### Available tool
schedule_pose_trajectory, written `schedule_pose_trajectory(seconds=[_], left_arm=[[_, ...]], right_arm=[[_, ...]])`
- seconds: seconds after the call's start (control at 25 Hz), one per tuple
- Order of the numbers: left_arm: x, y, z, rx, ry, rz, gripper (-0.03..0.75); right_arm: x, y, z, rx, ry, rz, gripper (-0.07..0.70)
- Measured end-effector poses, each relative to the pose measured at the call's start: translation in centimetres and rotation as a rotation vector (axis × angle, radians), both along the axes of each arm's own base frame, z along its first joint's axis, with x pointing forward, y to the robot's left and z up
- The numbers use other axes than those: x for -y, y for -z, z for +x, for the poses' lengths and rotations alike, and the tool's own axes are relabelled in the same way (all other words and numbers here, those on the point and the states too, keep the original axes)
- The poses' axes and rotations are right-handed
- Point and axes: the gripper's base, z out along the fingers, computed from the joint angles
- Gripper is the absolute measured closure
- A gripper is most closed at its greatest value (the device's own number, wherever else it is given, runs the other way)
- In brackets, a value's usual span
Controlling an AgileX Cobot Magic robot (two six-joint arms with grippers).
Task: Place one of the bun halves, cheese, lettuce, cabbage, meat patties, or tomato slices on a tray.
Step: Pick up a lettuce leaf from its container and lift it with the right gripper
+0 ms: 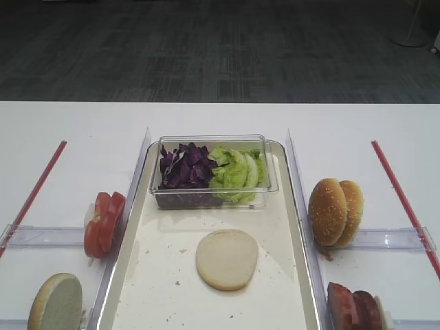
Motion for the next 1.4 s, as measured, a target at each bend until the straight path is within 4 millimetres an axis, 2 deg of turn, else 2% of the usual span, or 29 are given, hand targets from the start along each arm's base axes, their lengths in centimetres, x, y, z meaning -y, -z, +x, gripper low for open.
schedule_pose_trajectory(seconds=[1.24,1.4], left_arm=[[0.00,0.00,0.00,0.000,0.000,0.000,0.044],[0.00,0.00,0.00,0.000,0.000,0.000,0.044]], right_arm=[[0.08,0.00,-0.01,-0.001,0.006,-0.008,-0.043],[0.07,-0.04,0.50,-0.031,0.002,-0.001,-0.043]])
